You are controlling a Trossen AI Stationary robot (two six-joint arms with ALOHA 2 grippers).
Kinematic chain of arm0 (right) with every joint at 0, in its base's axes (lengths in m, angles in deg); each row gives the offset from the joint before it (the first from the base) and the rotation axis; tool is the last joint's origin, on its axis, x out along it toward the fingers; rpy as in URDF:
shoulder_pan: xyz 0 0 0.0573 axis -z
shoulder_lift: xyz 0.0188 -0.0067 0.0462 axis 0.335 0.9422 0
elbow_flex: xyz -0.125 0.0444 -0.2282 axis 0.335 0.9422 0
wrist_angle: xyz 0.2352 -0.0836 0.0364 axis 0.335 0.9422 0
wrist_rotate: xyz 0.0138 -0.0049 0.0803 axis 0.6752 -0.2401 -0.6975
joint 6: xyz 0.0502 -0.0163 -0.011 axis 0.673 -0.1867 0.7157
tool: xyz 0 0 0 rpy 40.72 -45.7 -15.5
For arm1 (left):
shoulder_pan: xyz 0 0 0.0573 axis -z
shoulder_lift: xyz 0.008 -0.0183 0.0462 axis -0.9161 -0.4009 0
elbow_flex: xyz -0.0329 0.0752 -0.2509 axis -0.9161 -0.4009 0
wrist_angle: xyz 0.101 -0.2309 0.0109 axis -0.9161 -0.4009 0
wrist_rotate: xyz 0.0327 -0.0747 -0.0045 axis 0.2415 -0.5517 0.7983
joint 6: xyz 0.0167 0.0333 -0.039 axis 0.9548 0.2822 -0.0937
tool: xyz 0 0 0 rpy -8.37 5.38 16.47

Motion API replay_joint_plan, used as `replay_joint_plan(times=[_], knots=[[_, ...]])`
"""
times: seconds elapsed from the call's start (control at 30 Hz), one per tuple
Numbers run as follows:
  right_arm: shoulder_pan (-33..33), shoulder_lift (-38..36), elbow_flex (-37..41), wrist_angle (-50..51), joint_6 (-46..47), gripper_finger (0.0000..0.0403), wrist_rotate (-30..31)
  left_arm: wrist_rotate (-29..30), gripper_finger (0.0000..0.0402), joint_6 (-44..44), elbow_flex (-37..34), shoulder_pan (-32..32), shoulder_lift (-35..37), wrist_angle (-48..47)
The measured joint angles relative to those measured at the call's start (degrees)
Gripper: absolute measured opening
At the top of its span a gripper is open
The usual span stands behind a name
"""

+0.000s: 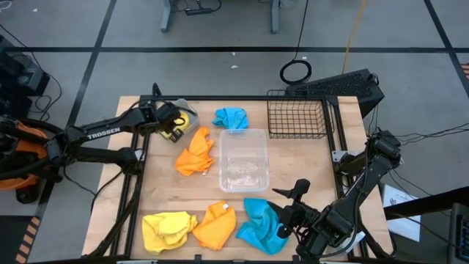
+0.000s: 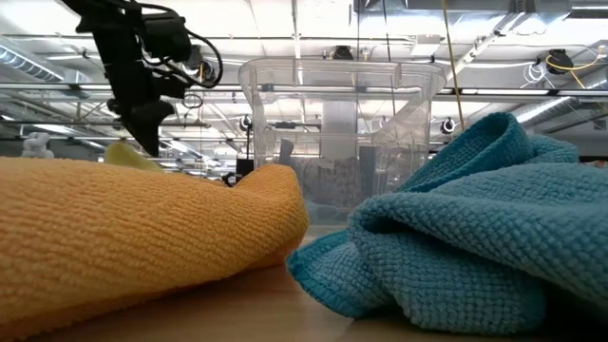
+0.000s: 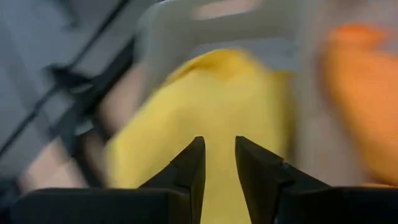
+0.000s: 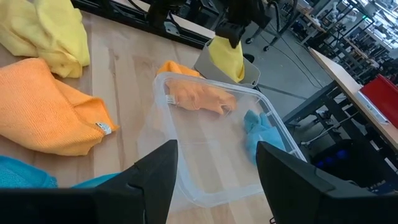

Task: Sort microfiber towel by color & place in baskets
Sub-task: Put the right yellow towel into the gray bin

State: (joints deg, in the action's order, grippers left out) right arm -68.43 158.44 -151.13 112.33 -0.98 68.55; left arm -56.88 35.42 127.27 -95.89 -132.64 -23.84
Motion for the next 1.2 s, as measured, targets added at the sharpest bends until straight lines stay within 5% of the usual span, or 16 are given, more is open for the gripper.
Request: replay_joint_plan(times=[0.2,0.53,0.97,1.2], knots=[[0.0,0.0,0.0,0.0,-0.24,0.021,0.03,11.99,0.0095,-6.92,0.0,-0.02,-0.01,-5.43],[0.02,0.0,0.0,-0.25,-0.02,0.021,0.37,12.56,0.0095,-8.1,-0.59,-3.1,-10.14,-4.49],[0.0,0.0,0.0,-0.24,0.0,0.021,0.09,5.8,0.0095,-5.78,-0.59,-3.76,-28.21,12.81],[0.0,0.0,0.0,-0.21,-0.07,0.021,0.0,7.64,0.0095,-4.99,-0.59,-3.33,-29.09,12.57]])
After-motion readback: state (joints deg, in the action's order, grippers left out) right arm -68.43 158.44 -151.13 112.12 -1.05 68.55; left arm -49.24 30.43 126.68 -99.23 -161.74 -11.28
